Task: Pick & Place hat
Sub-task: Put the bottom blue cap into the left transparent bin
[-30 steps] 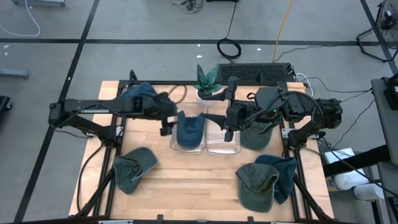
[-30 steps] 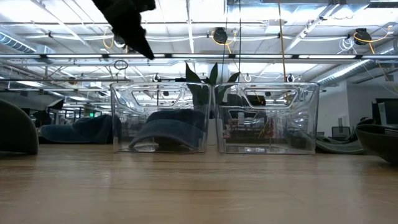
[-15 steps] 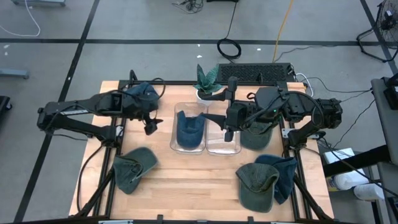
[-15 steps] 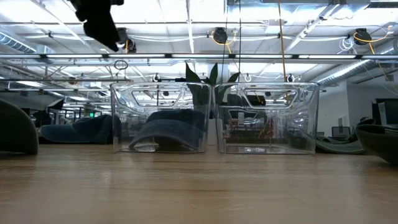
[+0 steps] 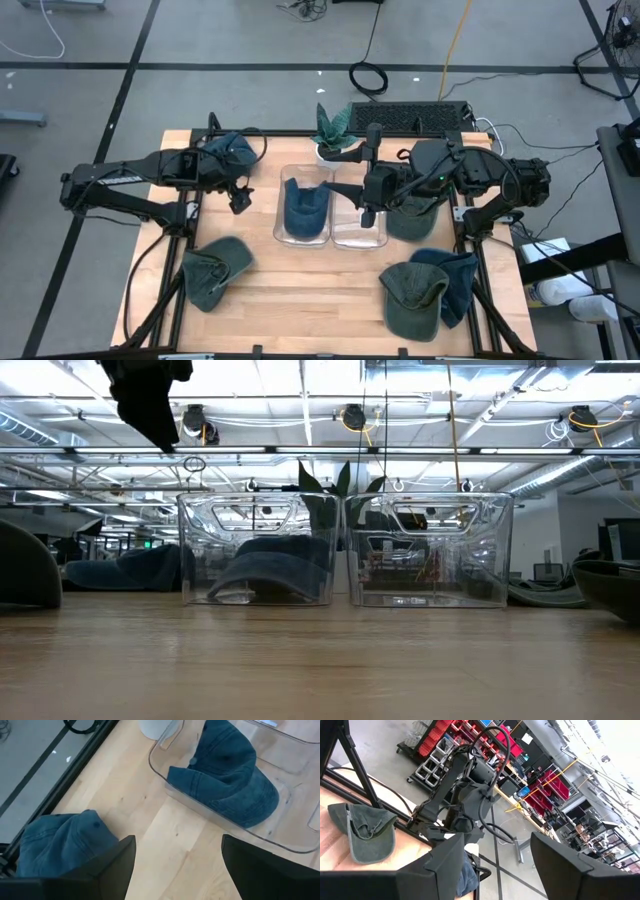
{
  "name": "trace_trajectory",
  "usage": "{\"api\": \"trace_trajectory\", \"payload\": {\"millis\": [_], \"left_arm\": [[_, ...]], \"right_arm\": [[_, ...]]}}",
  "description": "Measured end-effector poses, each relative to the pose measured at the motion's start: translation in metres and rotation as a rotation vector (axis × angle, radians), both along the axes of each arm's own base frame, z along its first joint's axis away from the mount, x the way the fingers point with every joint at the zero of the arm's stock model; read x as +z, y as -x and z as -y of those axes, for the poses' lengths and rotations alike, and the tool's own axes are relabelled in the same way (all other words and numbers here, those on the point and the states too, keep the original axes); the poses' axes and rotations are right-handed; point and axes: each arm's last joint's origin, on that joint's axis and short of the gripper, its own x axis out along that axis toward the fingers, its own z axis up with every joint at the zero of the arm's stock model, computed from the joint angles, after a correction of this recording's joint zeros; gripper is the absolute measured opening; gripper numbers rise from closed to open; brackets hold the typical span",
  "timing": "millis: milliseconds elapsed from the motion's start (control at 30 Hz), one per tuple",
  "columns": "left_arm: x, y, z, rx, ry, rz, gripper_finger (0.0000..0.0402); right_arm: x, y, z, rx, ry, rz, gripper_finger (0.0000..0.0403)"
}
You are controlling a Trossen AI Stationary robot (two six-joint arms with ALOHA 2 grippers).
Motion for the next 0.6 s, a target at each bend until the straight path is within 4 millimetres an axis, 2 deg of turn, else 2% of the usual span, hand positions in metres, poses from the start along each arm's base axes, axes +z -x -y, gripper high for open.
{"api": "trace_trajectory", "payload": {"millis": [600], "left_arm": [[-0.0002,0.0007,-0.004,-0.009,0.003,-0.008,0.0294]], "right_arm": [[-0.0002,0.0,0.0,0.0,-0.004,0.0,0.022]]}}
